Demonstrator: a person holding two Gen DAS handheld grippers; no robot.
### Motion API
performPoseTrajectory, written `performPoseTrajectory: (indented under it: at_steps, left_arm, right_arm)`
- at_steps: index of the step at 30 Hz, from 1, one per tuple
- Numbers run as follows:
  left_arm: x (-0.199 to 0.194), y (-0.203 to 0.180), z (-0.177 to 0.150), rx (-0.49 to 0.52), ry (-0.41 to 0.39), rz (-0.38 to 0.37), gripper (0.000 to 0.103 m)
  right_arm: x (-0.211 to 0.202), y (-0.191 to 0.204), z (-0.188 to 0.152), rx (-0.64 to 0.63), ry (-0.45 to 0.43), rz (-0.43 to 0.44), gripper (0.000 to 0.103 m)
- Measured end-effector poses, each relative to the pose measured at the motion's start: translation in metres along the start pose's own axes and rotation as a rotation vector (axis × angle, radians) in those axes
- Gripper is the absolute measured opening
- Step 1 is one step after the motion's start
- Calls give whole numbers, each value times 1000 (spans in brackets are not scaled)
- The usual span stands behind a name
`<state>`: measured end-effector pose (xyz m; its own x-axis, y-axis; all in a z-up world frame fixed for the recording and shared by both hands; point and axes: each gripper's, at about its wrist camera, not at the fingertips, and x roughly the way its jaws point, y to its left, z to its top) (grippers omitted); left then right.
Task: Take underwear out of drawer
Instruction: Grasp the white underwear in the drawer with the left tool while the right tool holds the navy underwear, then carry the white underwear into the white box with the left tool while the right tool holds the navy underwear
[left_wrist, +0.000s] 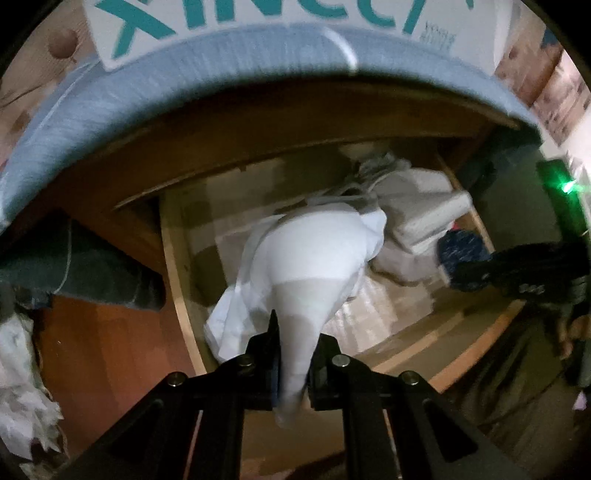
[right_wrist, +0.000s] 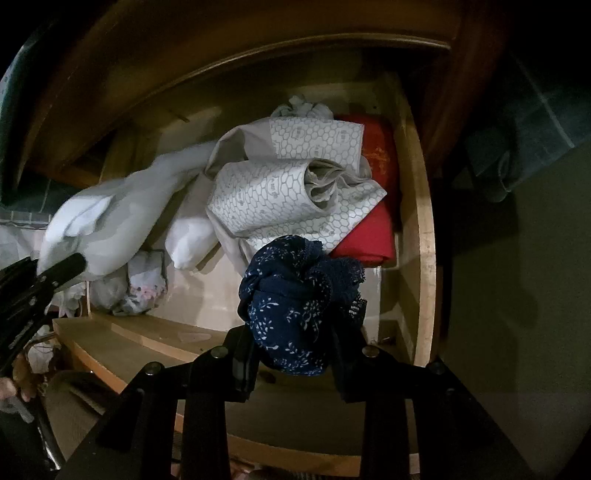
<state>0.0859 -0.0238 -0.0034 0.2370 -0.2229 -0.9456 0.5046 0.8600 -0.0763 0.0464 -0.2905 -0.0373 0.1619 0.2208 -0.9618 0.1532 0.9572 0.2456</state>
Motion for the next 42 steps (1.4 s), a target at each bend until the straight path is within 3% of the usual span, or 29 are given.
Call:
performPoseTrajectory:
  at_steps: [11, 19, 42]
  left_arm:
    - [-52, -8, 3, -73, -57, -102, 10]
    - [-98, -29, -2, -36, -99, -132, 10]
    - [-241, -54, 9, 0, -310, -127, 8]
  right_arm:
    - [-1, -1, -1, 2, -6, 5, 30]
    - [-4, -3, -2, 4, -10, 11, 30]
    - [-9, -9, -1, 18, -25, 27, 30]
